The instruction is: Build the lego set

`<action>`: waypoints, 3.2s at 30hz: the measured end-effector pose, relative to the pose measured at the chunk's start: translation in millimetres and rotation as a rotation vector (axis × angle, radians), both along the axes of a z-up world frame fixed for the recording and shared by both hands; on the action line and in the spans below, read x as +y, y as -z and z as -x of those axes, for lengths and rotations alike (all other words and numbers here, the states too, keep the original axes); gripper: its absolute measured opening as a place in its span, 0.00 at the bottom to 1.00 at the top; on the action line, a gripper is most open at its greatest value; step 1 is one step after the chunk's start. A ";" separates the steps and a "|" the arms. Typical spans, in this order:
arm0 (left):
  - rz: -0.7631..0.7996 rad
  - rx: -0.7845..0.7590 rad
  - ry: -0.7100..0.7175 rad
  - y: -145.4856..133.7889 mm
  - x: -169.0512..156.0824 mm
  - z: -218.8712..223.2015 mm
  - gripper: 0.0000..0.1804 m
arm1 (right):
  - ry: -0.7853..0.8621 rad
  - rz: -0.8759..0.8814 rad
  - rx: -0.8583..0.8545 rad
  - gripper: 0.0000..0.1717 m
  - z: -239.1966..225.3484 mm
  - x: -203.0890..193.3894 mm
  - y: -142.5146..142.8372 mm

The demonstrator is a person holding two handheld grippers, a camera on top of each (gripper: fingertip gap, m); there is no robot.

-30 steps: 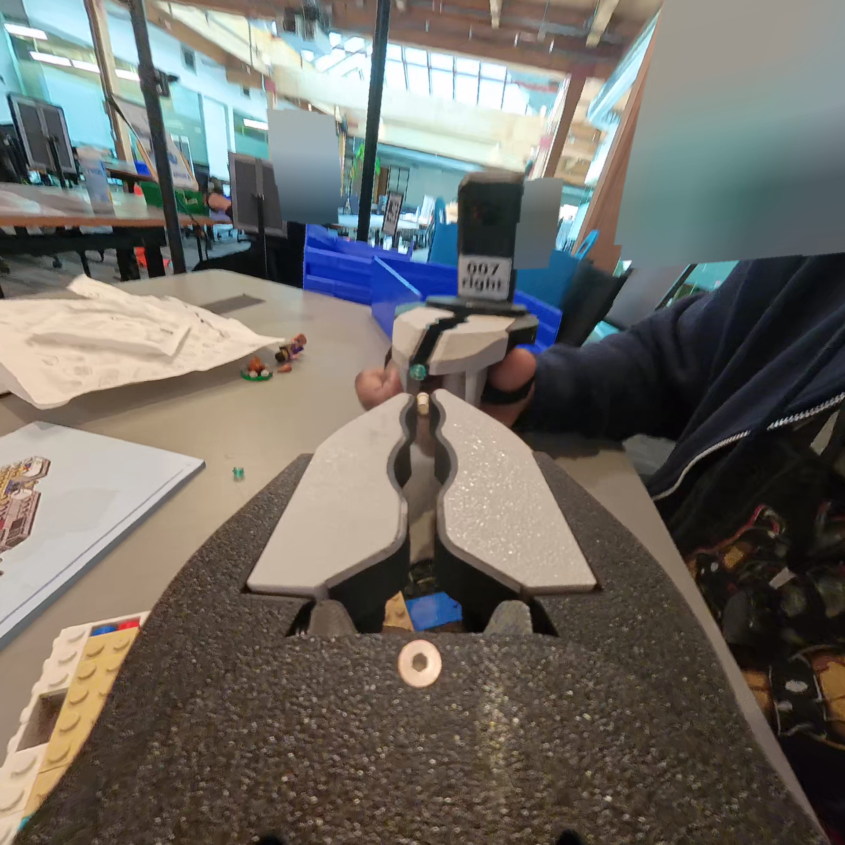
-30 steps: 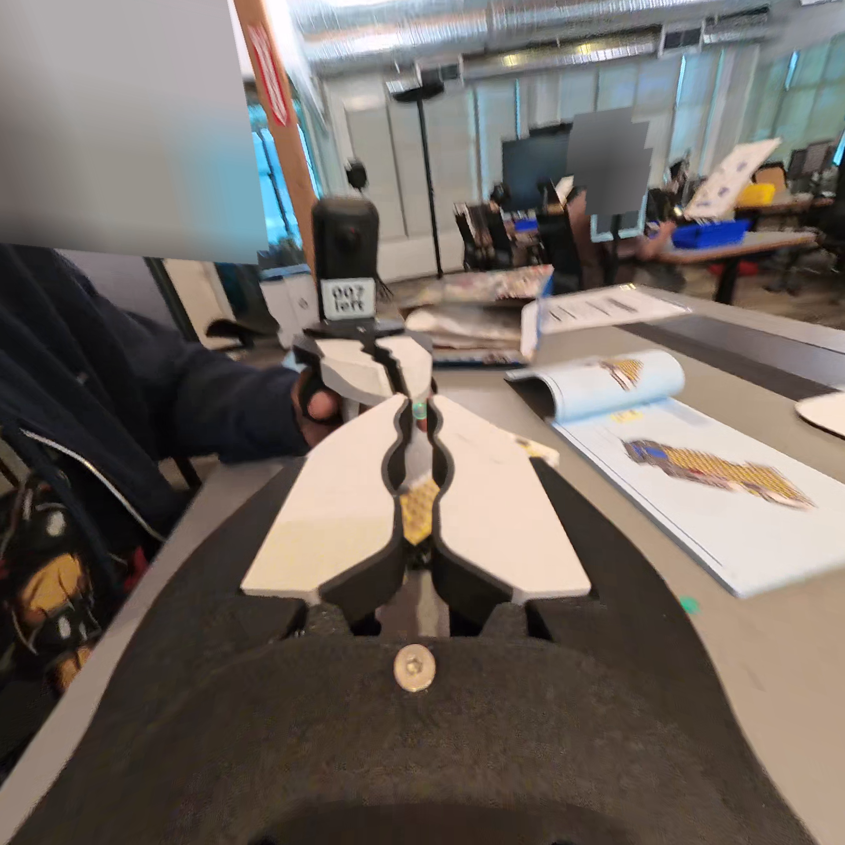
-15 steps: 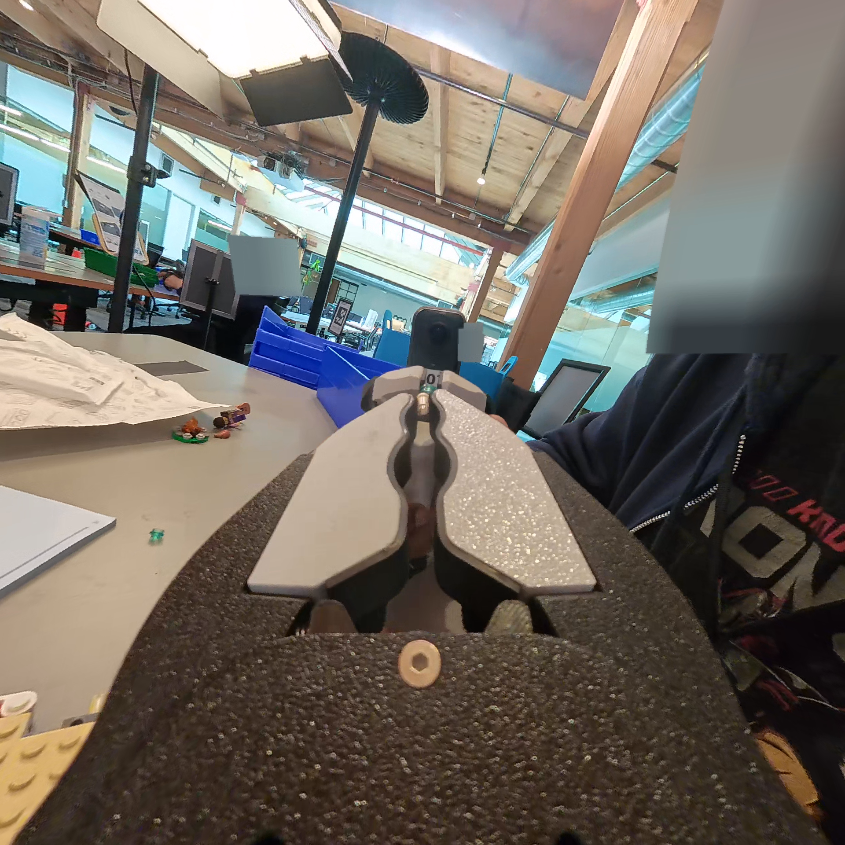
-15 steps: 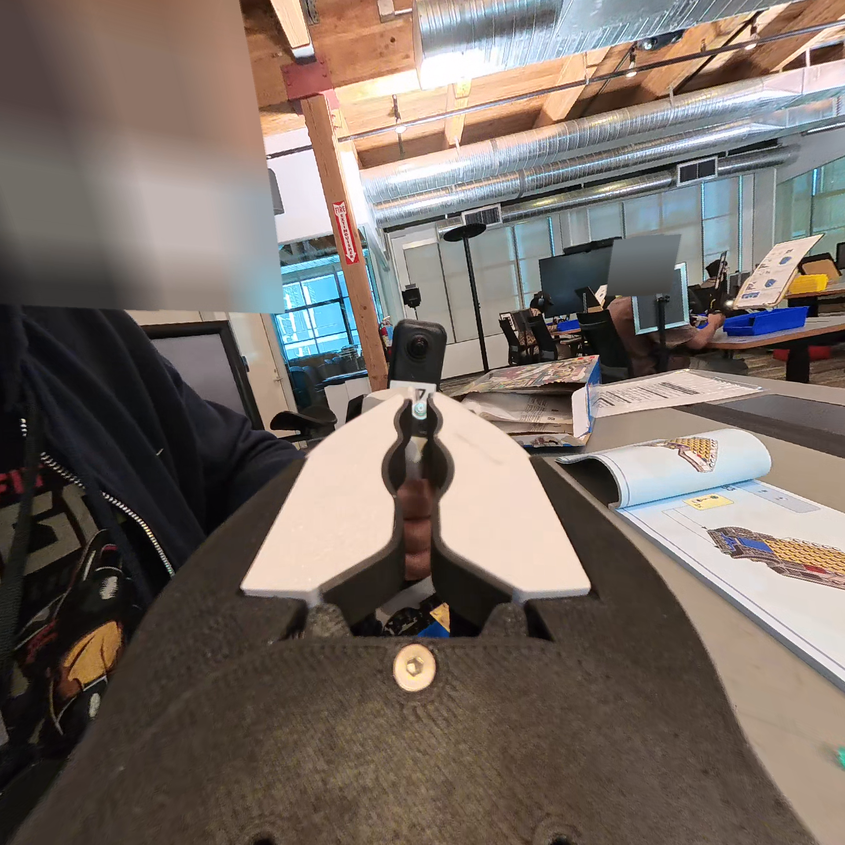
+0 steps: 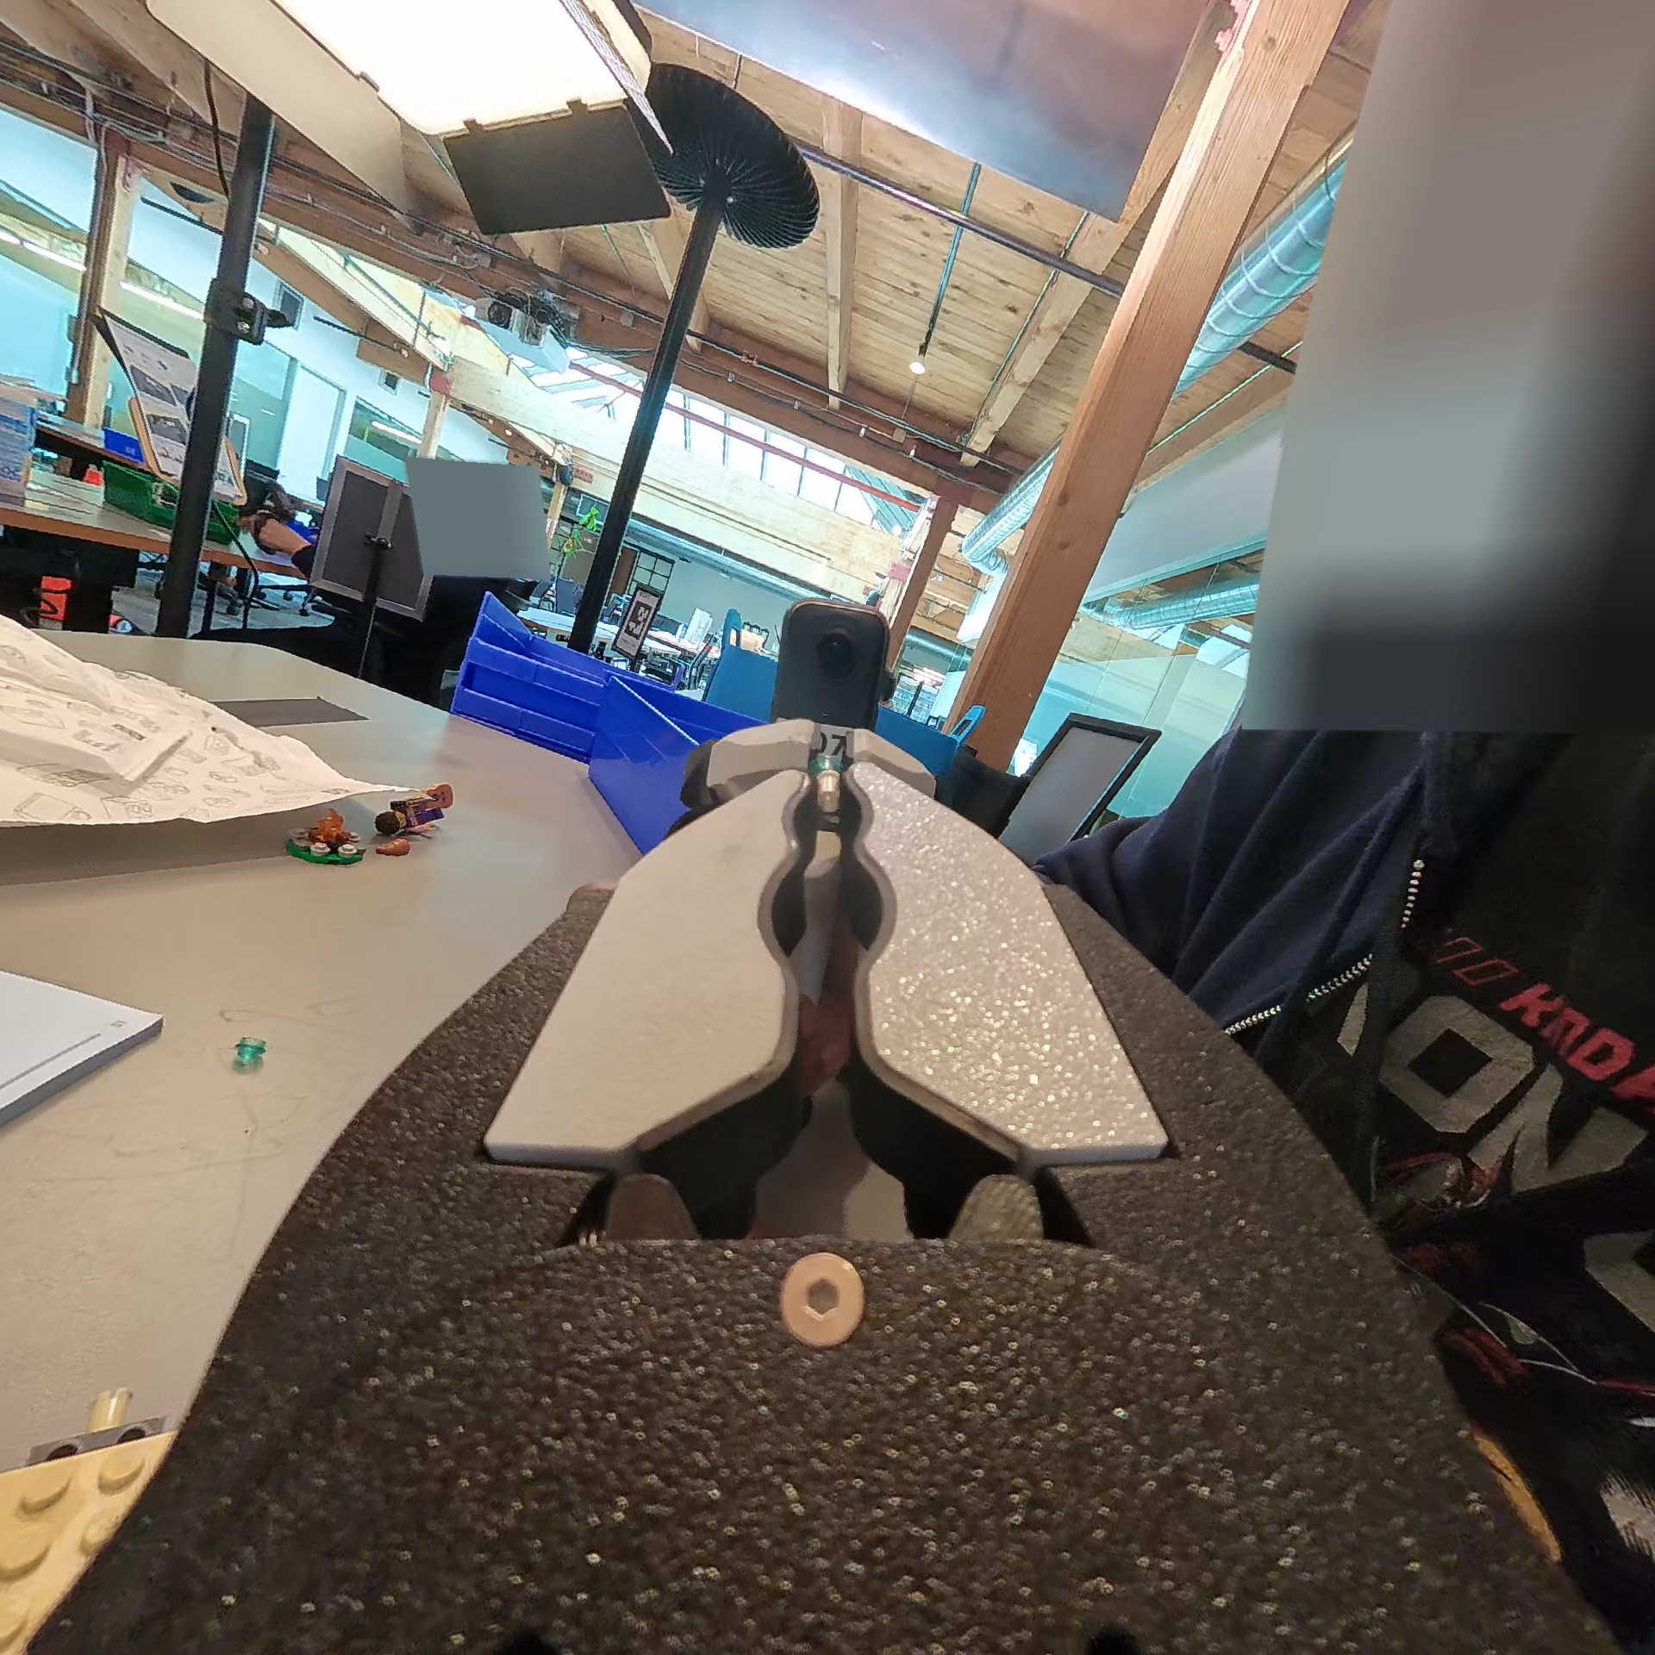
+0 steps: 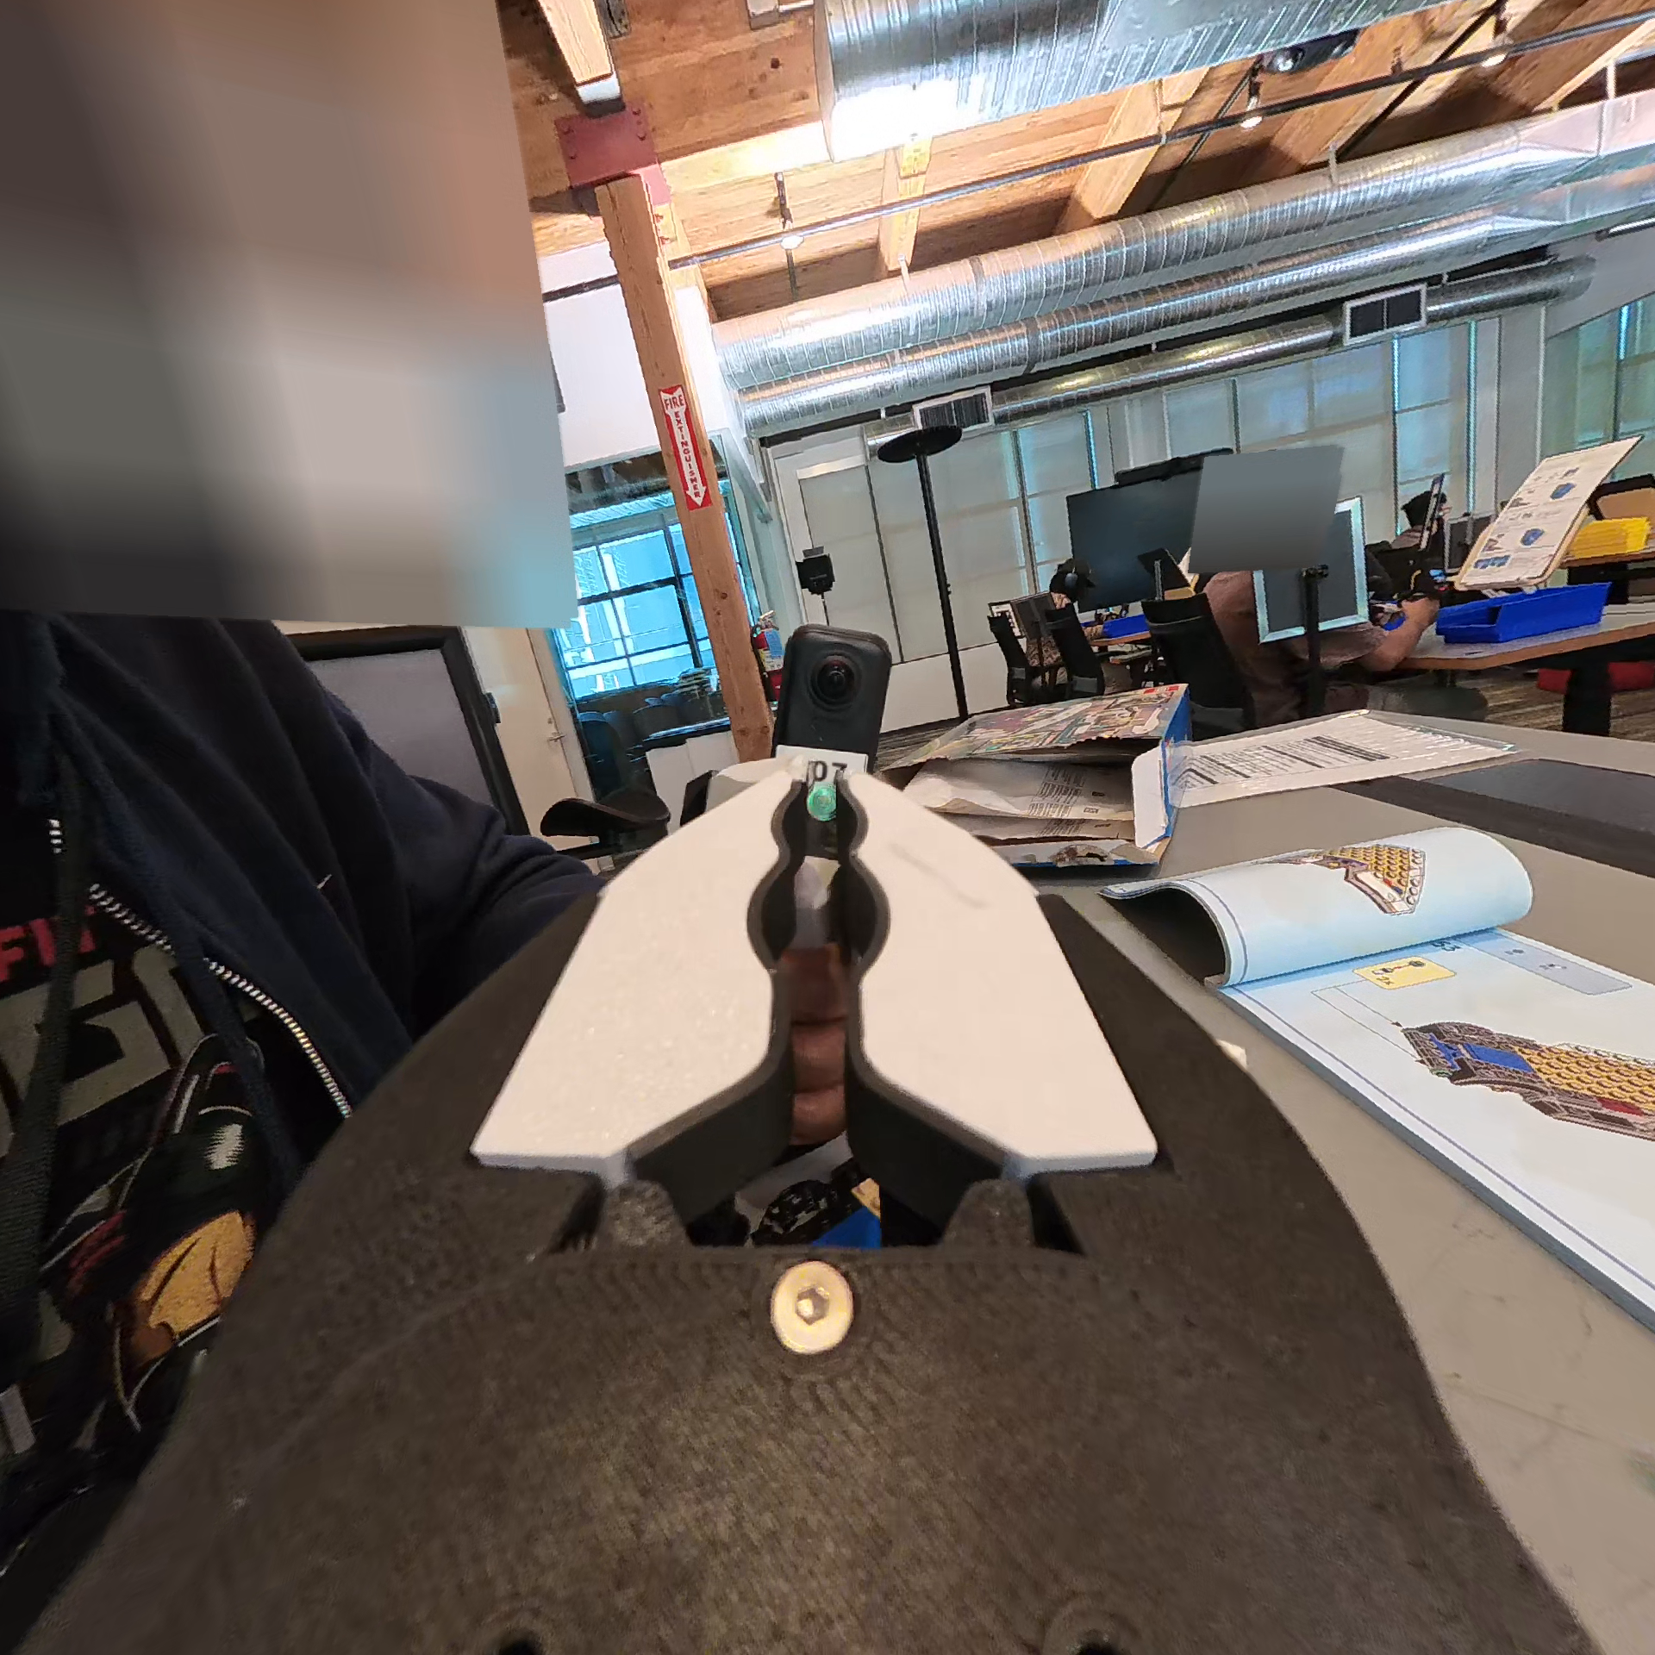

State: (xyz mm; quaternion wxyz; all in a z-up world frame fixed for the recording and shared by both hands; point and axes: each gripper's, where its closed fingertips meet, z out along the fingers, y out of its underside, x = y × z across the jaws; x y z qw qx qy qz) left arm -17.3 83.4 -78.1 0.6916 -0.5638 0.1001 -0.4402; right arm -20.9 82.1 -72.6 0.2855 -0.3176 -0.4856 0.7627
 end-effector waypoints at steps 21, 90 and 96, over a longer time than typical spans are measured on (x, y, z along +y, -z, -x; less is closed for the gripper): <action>0.036 -0.005 0.047 5.0 0.1 -2.9 0.02 | -0.071 0.047 -0.055 0.03 -1.9 -2.0 4.8; 0.270 -0.086 0.115 27.6 10.3 -3.1 0.02 | 0.385 -0.746 0.057 0.04 -1.1 7.4 33.6; 0.275 -0.106 0.110 28.4 11.5 -2.3 0.02 | 0.406 -0.764 0.050 0.04 0.2 7.8 34.2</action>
